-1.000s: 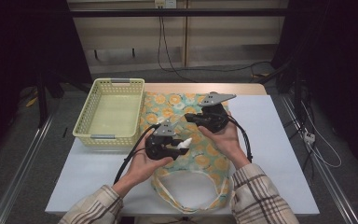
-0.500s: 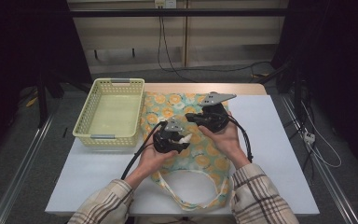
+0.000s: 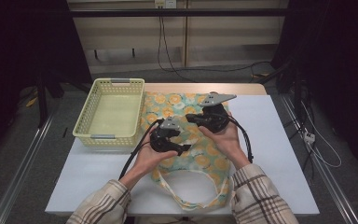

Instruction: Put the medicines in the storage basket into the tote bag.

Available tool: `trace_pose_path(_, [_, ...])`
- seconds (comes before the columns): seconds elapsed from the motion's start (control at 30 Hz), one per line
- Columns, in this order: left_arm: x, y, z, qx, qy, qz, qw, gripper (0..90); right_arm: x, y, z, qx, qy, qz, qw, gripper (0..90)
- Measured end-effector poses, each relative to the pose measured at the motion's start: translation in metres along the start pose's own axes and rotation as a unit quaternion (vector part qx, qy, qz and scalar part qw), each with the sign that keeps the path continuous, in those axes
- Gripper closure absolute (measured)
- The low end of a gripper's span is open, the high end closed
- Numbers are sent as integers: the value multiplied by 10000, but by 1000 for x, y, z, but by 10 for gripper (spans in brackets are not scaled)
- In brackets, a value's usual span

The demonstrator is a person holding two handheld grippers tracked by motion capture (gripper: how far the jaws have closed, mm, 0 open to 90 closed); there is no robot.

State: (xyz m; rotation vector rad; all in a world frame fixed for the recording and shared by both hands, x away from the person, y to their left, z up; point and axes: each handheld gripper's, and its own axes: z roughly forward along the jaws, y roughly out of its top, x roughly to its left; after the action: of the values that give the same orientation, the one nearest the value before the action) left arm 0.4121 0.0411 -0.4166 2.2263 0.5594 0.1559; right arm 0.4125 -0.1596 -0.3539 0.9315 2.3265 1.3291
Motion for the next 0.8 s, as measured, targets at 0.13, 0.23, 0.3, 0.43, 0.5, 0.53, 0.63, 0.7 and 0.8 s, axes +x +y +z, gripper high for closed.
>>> trace_pose_path(0.13, [-6,-4,-10,117,-83,84,9999,202,-1,0,0,-1,12,11,10000,900])
trace_pose_path(0.23, [-11,-9,-15,208,-87,169,9996,193,-2,-1,1,-16,13,30,10000,900])
trace_pose_path(0.3, [-13,-14,-18,246,-181,192,9993,196,-2,-2,2,-15,29,37,10000,900])
trace_pose_path(0.43, [-18,-21,-26,245,-203,199,9993,195,-2,-3,6,-28,62,58,10000,900])
trace_pose_path(0.5, [-21,-23,-30,265,-232,228,9991,195,-1,-4,7,-33,88,67,9999,900])
trace_pose_path(0.53, [-23,-24,-32,270,-222,276,9990,194,0,-4,8,-34,95,52,9999,900])
trace_pose_path(0.63, [-29,-28,-38,113,-162,335,9992,198,1,-4,8,-34,111,23,9999,900])
trace_pose_path(0.7, [-32,-32,-40,149,-177,315,9992,205,2,-4,8,-39,115,31,9999,900])
trace_pose_path(0.8, [-36,-36,-36,259,-316,460,9981,206,5,-7,7,-62,121,55,9999,900])
